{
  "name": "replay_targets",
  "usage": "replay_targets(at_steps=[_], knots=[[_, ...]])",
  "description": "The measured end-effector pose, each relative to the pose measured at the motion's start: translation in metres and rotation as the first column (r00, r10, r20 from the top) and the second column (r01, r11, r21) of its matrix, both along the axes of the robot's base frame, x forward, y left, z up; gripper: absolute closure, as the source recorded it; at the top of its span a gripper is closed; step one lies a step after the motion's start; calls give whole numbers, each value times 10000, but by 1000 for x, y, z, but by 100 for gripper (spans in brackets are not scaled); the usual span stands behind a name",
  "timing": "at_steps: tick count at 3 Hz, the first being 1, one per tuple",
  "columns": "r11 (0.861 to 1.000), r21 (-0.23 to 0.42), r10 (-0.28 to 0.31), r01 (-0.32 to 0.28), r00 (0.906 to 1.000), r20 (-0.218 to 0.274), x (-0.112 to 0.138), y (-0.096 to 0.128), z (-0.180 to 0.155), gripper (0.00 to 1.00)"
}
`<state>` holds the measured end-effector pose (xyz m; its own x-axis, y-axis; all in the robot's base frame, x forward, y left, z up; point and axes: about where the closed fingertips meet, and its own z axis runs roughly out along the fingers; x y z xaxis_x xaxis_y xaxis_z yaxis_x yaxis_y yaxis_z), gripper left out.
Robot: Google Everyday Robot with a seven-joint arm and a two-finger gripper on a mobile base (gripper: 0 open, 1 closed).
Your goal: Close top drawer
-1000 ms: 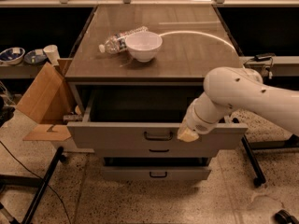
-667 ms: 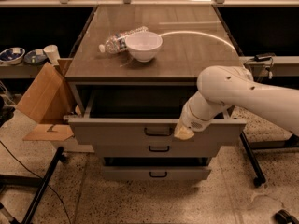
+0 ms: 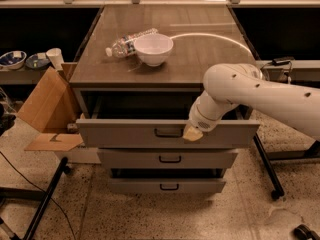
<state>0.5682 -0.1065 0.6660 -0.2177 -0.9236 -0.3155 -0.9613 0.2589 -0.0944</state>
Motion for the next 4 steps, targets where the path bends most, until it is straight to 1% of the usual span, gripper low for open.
replay_targets(at_steps=[1,2,3,4], knots=[[9996,-127,-260,262,9996,119,11,-10,4,100],[9979,-284,-582,583,9983,55,19,-27,1,100],[9949,-399,-933,930,9956,-65,21,-46,-6,100],[9893,-477,-1380,1377,9904,-26,28,-61,-7,100]])
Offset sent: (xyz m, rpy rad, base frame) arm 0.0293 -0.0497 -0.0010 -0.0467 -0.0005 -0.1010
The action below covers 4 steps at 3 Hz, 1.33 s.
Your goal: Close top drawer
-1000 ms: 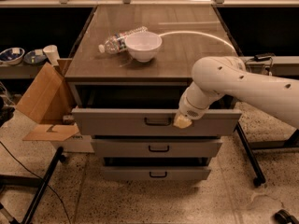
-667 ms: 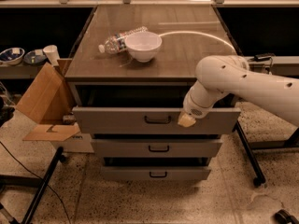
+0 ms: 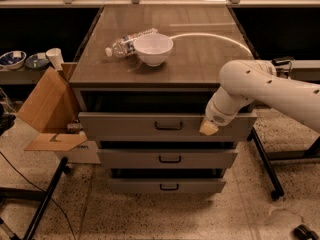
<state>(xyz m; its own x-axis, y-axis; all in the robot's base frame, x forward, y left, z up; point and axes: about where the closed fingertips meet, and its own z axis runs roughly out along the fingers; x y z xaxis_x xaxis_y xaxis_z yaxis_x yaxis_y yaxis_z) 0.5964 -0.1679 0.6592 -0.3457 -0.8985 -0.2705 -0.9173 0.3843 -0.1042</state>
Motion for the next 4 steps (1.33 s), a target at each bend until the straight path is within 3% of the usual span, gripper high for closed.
replay_targets(at_steps=[4], knots=[[9989,129,-457,453,9984,333,24,0,10,100]])
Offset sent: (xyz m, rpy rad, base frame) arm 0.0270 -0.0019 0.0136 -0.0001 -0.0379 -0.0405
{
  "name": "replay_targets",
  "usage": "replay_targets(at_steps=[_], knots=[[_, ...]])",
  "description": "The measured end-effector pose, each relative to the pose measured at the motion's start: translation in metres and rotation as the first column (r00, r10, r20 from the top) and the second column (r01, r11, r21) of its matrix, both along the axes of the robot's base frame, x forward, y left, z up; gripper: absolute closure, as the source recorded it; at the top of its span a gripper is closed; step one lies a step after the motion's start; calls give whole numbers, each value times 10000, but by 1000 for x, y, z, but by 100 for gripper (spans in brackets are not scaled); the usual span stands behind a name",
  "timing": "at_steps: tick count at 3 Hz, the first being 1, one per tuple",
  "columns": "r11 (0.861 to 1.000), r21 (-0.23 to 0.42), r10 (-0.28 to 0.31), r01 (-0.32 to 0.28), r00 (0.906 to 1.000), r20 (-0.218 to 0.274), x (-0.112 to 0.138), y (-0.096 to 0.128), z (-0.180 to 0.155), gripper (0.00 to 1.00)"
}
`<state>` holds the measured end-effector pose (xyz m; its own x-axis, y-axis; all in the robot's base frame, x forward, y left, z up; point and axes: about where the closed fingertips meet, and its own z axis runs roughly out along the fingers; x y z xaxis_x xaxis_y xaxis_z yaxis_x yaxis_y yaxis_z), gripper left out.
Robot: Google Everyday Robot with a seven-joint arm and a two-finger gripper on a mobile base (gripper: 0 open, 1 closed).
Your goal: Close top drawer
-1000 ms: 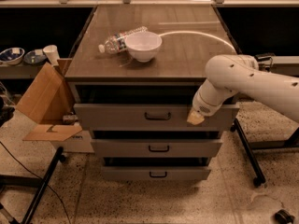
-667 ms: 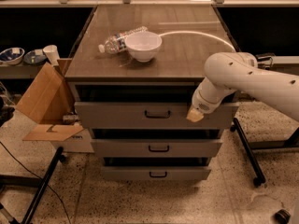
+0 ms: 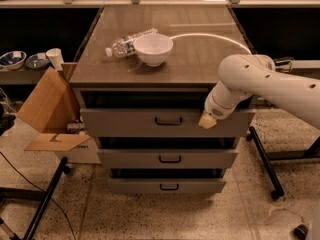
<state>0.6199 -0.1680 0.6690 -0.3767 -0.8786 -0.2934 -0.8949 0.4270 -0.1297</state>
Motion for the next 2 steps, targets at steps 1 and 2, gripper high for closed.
replay_targets(at_steps=[1,2], knots=[[9999,135,-17,17,10000,-28,2,0,0,100],[9999,165,11,-10,10000,-42,0,0,0,100]])
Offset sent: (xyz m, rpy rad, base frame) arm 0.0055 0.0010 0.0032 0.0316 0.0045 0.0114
